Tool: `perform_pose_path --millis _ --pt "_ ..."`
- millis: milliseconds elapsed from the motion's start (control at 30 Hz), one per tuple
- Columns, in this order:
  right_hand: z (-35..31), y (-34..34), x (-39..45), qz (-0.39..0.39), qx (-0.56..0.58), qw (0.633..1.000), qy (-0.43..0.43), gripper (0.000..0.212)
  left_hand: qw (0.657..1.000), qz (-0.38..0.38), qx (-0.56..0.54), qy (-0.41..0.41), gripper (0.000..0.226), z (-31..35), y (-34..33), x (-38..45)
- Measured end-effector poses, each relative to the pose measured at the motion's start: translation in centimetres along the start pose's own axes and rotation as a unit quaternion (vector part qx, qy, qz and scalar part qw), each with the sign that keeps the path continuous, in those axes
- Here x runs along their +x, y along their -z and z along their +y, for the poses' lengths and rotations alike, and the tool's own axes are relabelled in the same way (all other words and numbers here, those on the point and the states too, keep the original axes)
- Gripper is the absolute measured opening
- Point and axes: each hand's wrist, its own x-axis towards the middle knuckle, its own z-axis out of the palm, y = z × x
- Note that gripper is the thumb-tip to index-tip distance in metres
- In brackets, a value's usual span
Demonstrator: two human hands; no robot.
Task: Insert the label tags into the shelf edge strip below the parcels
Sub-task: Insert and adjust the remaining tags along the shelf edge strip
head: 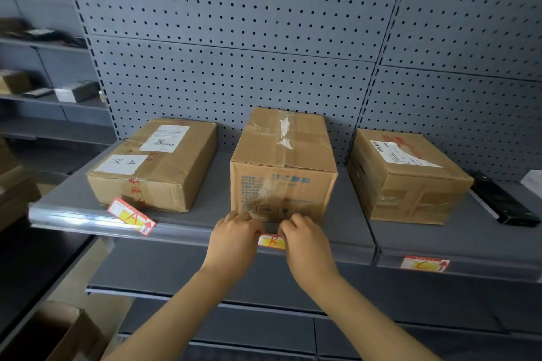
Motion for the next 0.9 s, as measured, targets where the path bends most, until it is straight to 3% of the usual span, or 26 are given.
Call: perform_pose_path --millis 367,500,767,900 --pt "0.3 -0.5 -0.2 -0.036 -0.015 0.999 0.02 0.025 0.991 -0.072 0.106 -0.036 0.03 0.4 0.2 -0.9" --pt "0.2 -0.3 0.0 -0.04 -0.016 0.999 0.013 0.025 0.987 -0.058 0.132 -0.064 0.037 1.0 -0.1 -1.5" --pt "0.5 0.0 -0.6 0.015 0.117 0.993 -0.012 0.019 0.993 -0.066 0.098 0.026 0.027 -0.6 -0.5 -1.3" --pt "0.1 0.3 0.2 -0.01 0.19 0.981 -0.029 0.016 0.992 -0.063 0.068 0.088 0.029 -2.0 1.6 -0.8"
